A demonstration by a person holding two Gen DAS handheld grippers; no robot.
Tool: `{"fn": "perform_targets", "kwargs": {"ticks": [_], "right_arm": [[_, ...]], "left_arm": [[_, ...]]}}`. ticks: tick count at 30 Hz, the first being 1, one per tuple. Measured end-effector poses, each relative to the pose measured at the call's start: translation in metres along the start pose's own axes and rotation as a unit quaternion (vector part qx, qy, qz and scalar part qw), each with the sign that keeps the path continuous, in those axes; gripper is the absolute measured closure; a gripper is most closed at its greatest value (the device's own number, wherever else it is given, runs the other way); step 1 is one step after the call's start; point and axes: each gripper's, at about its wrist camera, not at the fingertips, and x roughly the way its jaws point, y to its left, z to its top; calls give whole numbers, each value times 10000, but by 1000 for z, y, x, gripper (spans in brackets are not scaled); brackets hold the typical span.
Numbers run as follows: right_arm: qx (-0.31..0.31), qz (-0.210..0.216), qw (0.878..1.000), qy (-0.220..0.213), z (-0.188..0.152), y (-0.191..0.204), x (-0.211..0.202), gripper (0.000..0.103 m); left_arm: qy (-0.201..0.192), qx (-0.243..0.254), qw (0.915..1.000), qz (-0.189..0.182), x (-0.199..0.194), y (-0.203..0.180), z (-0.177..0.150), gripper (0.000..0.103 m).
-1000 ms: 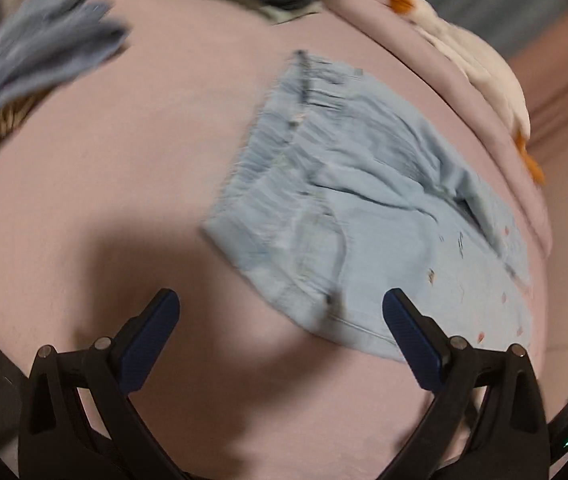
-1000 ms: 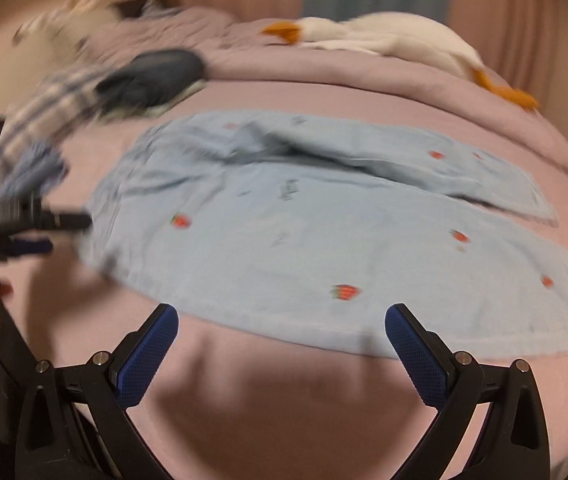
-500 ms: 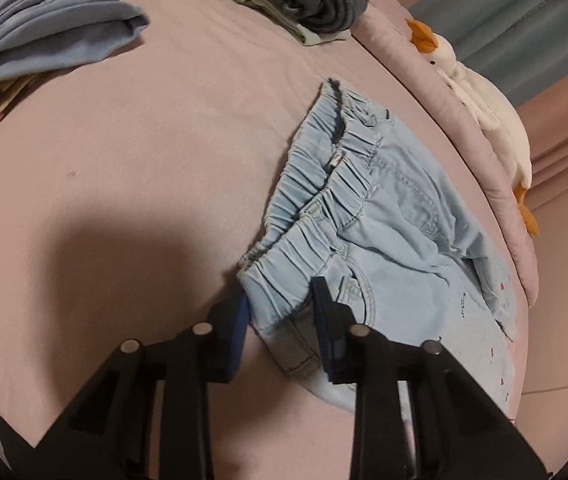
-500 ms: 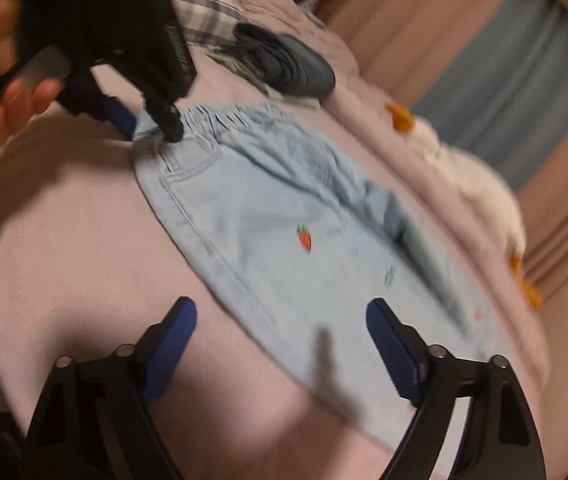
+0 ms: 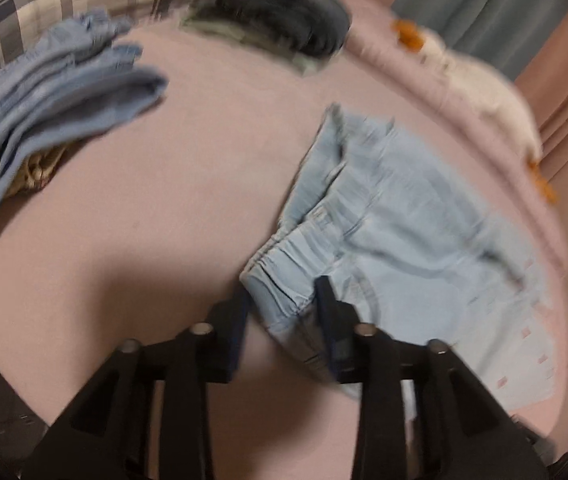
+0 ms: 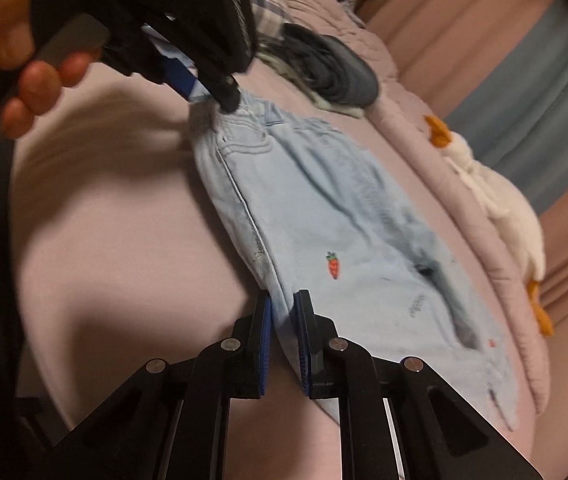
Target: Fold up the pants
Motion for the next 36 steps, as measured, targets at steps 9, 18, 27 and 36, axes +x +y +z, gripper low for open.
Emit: {"fn": "perform_targets", "kwargs": {"ticks": [9, 18, 27, 36], "right_arm": [[1893, 968, 9770, -184, -37, -81, -25, 49], [6403, -1088, 7566, 759, -268, -262, -50, 49], [7637, -1630, 6224, 528, -391, -305, -65, 67], [7206, -2069, 6574, 760, -380, -309, -94, 99]], "left_arm": [[-921, 653, 9929, 365, -40, -12, 14, 37], [-944, 1917, 9765, -287, -2, -102, 24, 37], [-344, 1771, 9799, 856, 67, -87, 37, 35], [-381, 1562, 9831, 878, 78, -60, 38, 17]]}}
